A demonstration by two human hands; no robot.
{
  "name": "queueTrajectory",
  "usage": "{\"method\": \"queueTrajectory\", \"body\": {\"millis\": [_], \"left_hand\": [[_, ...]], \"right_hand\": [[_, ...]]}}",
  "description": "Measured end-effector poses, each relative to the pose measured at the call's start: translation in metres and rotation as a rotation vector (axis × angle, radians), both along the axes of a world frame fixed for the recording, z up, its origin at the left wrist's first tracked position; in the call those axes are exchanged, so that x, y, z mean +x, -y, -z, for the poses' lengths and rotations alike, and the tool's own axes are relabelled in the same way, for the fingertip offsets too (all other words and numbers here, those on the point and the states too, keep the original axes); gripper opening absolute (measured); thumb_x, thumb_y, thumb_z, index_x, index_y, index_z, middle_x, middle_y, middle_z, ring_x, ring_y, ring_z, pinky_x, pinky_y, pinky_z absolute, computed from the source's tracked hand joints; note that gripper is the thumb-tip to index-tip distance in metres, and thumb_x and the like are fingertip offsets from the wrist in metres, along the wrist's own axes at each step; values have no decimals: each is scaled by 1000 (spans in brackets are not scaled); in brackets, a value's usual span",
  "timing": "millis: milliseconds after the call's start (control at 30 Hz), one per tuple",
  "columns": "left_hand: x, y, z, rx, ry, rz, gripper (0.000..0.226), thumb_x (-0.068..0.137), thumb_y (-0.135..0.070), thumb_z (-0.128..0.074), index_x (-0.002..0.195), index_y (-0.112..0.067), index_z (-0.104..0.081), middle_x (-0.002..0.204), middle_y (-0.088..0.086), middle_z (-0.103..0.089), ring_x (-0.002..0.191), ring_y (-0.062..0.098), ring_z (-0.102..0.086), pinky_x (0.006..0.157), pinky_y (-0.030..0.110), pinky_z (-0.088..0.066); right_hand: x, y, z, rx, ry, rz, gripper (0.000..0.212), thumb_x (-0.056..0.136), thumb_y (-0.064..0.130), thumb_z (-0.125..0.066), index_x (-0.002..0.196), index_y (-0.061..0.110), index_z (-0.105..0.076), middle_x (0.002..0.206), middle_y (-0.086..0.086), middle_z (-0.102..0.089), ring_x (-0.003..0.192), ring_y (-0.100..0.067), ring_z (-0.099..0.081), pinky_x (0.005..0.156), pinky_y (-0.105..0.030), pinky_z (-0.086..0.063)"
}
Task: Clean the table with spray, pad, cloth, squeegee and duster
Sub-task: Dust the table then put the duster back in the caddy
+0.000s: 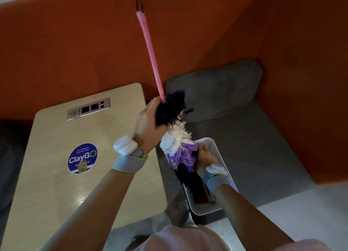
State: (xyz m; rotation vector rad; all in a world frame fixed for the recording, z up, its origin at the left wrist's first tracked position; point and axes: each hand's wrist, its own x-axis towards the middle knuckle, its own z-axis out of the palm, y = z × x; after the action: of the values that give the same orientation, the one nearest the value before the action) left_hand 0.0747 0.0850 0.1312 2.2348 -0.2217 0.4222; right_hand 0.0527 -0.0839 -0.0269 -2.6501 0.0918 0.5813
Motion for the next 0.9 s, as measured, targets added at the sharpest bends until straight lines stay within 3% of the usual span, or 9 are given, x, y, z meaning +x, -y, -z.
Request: {"method": "queueTrajectory", "body": {"millis": [67, 100, 200, 300, 433, 633, 733, 800, 900], "left_hand": [[2, 12, 1, 25, 17, 48, 49, 63, -5, -55, 112, -1, -58, 96, -2, -58, 82, 5, -53, 69, 5, -39], [4, 18, 3, 34, 16, 67, 49, 64, -7, -54, 113, -1, -58, 97, 0, -59, 84, 9, -55, 70, 6, -38], [9, 31, 15, 80, 4, 101, 51, 66, -9, -55, 116, -1, -58, 105, 11, -63, 93, 24, -61, 75, 23, -46], [7, 41, 32, 103, -57, 161, 49, 68, -11, -55, 117, -4, -57, 104, 11, -60, 89, 27, -61, 75, 34, -50], [3, 49, 71, 168, -307, 123, 43, 71, -17, -56, 114, -9, -56, 101, 11, -57, 87, 35, -61, 71, 40, -51], [2, 47, 120, 426, -748, 156, 50, 82, -15, -61, 129, -11, -46, 116, 16, -50, 106, 38, -55, 89, 42, -47], [0, 49, 122, 488, -699, 118, 55, 78, -40, -66, 126, -20, -49, 118, 7, -48, 109, 31, -48, 91, 42, -46], [-1, 50, 117, 393, -595, 67, 51, 77, -53, -62, 120, -27, -53, 115, 1, -52, 105, 24, -48, 90, 40, -47], [1, 50, 111, 129, -451, 30, 23, 88, -41, -56, 101, -22, -62, 91, -1, -62, 79, 17, -61, 79, 38, -52]], "right_hand": [[0, 2, 1, 3, -4, -2, 38, 98, 35, -42, 133, 21, -40, 129, -5, -45, 111, -32, -61, 88, -42, -48], [1, 3, 2, 28, -20, -6, 40, 97, 34, -42, 134, 19, -41, 130, -6, -46, 112, -33, -60, 90, -43, -48], [3, 15, 17, 157, 10, 37, 53, 82, 39, -47, 132, 19, -49, 131, -10, -52, 118, -36, -56, 98, -48, -47], [1, 21, 24, 151, -9, 81, 53, 87, 36, -42, 136, 17, -47, 130, -5, -49, 118, -33, -54, 95, -42, -47], [-8, 20, 6, 114, 58, 65, 52, 87, 29, -51, 135, 11, -40, 124, -11, -50, 97, -38, -62, 70, -39, -48], [-11, 12, 14, 178, 69, 191, 44, 95, 40, -46, 128, 10, -40, 115, -17, -61, 91, -40, -64, 64, -37, -42], [-12, 12, 18, 162, 50, 216, 46, 95, 38, -51, 125, 5, -42, 114, -22, -60, 95, -42, -62, 67, -38, -40], [-11, 12, 18, 140, 61, 225, 42, 96, 32, -52, 123, 2, -43, 115, -23, -61, 96, -43, -61, 69, -40, -43], [-8, 11, 16, 139, 35, 214, 41, 96, 29, -49, 127, 3, -43, 118, -23, -60, 101, -43, -60, 76, -41, -45]]}}
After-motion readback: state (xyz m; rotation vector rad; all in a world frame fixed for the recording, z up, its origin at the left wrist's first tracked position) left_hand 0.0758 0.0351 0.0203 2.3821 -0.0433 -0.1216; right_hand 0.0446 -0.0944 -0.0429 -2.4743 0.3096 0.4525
